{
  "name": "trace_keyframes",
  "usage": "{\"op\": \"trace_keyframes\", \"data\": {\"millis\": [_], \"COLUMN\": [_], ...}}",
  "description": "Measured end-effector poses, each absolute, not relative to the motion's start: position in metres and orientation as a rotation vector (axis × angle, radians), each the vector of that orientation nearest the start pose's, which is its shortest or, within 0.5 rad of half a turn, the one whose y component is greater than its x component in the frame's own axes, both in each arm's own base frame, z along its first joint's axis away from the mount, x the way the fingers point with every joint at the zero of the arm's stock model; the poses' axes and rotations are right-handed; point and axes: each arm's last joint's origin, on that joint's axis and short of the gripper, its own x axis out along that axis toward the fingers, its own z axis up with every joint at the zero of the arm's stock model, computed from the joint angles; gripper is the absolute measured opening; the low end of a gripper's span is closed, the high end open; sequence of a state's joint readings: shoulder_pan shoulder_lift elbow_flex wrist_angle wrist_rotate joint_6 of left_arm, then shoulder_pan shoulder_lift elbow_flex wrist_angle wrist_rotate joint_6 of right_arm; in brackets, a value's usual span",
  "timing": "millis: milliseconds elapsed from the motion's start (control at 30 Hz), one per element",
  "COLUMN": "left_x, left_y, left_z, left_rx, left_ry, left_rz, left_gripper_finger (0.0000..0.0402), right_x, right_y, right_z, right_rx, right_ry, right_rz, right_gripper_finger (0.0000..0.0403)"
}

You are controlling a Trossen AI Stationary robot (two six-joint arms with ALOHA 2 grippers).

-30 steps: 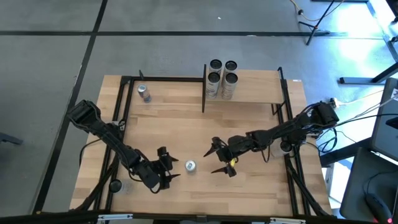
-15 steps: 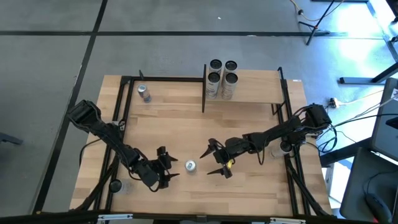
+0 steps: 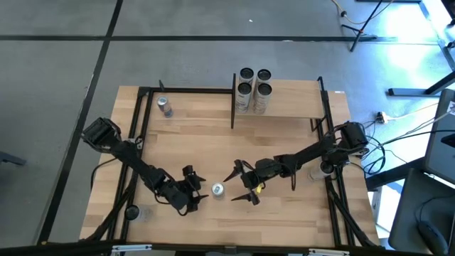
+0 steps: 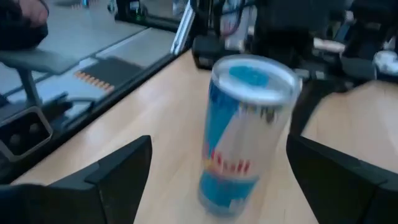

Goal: Place canned beverage on shelf
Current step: Put the bottom blue soda can on the shelf

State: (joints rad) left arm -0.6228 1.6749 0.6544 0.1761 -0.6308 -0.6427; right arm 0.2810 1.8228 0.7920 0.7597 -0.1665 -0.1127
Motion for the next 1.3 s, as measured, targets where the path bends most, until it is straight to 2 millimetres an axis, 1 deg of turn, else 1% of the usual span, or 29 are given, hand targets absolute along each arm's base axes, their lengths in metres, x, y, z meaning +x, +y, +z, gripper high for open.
{"op": "trace_keyframes", "data": {"millis": [267, 433, 500, 600, 667, 800, 833, 867, 1100, 1233, 1300], "left_x": [0.247, 0.246, 0.246, 0.246, 0.246, 0.246, 0.246, 0.246, 0.246, 0.246, 0.246], "left_y": [-0.148, -0.149, -0.150, -0.150, -0.150, -0.150, -0.150, -0.150, -0.150, -0.150, -0.149], "left_z": [0.120, 0.120, 0.120, 0.120, 0.120, 0.120, 0.120, 0.120, 0.120, 0.120, 0.120], "left_rx": [-0.134, -0.134, -0.133, -0.132, -0.132, -0.132, -0.132, -0.132, -0.132, -0.131, -0.131], "left_ry": [0.650, 0.651, 0.649, 0.649, 0.648, 0.648, 0.648, 0.648, 0.648, 0.648, 0.648], "left_rz": [0.229, 0.224, 0.224, 0.224, 0.226, 0.227, 0.227, 0.227, 0.227, 0.227, 0.229], "left_gripper_finger": [0.0295, 0.0295, 0.0295, 0.0295, 0.0295, 0.0295, 0.0295, 0.0295, 0.0295, 0.0295, 0.0295], "right_x": [0.371, 0.379, 0.381, 0.381, 0.381, 0.381, 0.381, 0.381, 0.381, 0.380, 0.380], "right_y": [0.108, 0.109, 0.109, 0.109, 0.109, 0.107, 0.106, 0.106, 0.106, 0.106, 0.106], "right_z": [0.150, 0.149, 0.148, 0.148, 0.148, 0.148, 0.147, 0.148, 0.149, 0.149, 0.149], "right_rx": [-0.145, -0.139, -0.139, -0.149, -0.157, -0.192, -0.195, -0.201, -0.216, -0.215, -0.215], "right_ry": [0.241, 0.237, 0.239, 0.241, 0.241, 0.242, 0.245, 0.247, 0.250, 0.253, 0.252], "right_rz": [0.314, 0.284, 0.271, 0.260, 0.250, 0.190, 0.181, 0.176, 0.180, 0.187, 0.188], "right_gripper_finger": [0.0358, 0.0358, 0.0351, 0.0314, 0.0273, 0.0179, 0.0159, 0.0150, 0.0150, 0.0178, 0.0185]}}
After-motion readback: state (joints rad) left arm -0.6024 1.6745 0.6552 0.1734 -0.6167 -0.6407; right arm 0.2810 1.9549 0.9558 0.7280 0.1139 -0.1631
